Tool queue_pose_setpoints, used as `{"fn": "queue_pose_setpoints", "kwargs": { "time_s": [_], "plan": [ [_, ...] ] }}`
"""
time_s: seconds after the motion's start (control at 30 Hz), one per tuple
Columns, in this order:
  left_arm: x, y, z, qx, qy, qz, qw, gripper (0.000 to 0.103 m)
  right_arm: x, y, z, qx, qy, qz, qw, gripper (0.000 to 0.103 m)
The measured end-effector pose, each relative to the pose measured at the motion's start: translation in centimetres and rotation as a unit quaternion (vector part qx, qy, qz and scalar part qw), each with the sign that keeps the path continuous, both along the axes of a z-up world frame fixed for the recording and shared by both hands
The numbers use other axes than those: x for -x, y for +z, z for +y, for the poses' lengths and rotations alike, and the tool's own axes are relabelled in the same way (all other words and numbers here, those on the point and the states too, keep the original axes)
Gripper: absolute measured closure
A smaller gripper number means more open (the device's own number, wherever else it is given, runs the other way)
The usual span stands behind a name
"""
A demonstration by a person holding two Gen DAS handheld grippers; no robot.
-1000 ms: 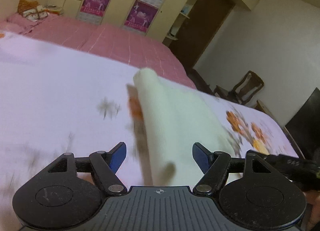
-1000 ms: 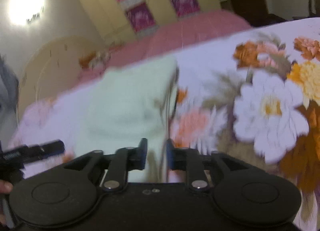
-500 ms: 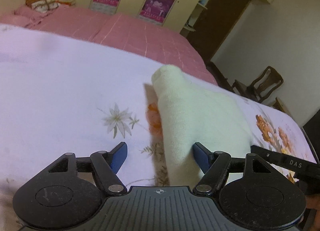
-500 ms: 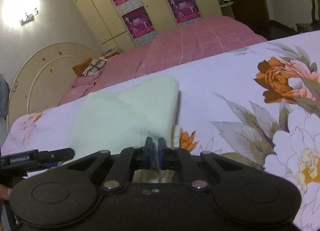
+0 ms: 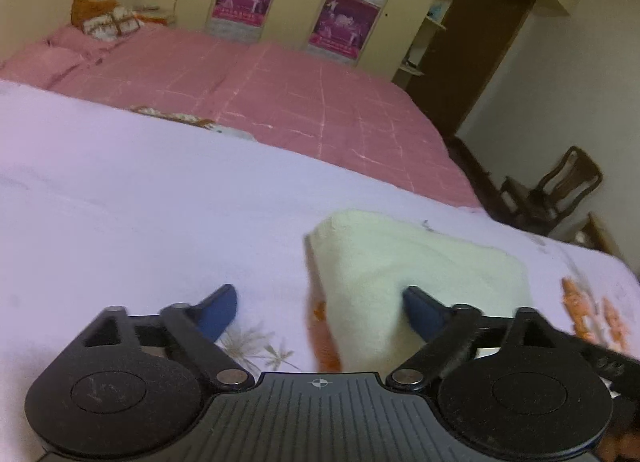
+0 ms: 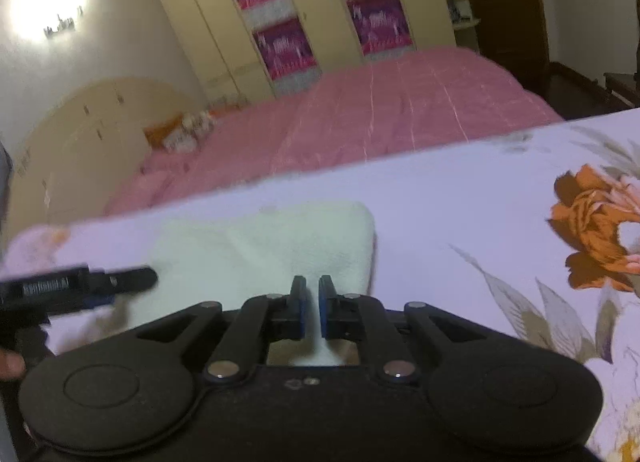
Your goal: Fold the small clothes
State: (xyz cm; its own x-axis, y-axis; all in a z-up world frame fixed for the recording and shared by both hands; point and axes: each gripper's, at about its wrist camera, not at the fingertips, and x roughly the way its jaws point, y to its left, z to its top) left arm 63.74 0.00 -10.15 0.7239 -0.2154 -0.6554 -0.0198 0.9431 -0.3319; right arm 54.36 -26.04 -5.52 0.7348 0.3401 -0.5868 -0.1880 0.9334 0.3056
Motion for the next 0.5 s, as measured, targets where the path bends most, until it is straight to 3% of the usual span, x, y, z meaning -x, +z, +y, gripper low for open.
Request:
{"fn": "queue_pose_setpoints", "kwargs": {
  "time_s": [0.1, 0.13, 0.23, 0.4, 0.43, 0.5],
  "plan": [
    [1.1, 0.5, 0.4, 0.017, -0.006, -0.003, 0.9998, 0.011, 0.6, 0.6, -0.7, -0.024, -0.003, 0.007, 1.000, 0.097],
    [1.8, 0.9, 0.5, 0.023, -0.016, -0.006, 0.9996, 0.011, 1.2, 1.0, -1.2, -0.034, -0.007, 0.003, 0.999, 0.092],
    [4.2, 1.0, 0.7, 0.036, -0.061, -0.010, 0.9975, 0.011, 3.3, 1.6, -3.7, -0.079, -0.025, -0.008, 0.997, 0.047],
    [6.7, 0.8, 1.1, 0.066, -0.101, 0.012, 0.9926, 0.014, 5.2, 0.2, -7.5, -0.178, -0.009, 0.054, 0.982, 0.045],
    [6.8, 0.6, 1.1, 0.068, -0.106, 0.020, 0.9918, 0.025, 5.3, -0.1, -7.8, -0.194, -0.006, 0.064, 0.979, 0.045],
    [6.8, 0.3, 1.1, 0.081, -0.116, 0.036, 0.9893, 0.033, 5.6, -0.7, -8.0, -0.202, -0.002, 0.078, 0.976, 0.044]
  ]
}}
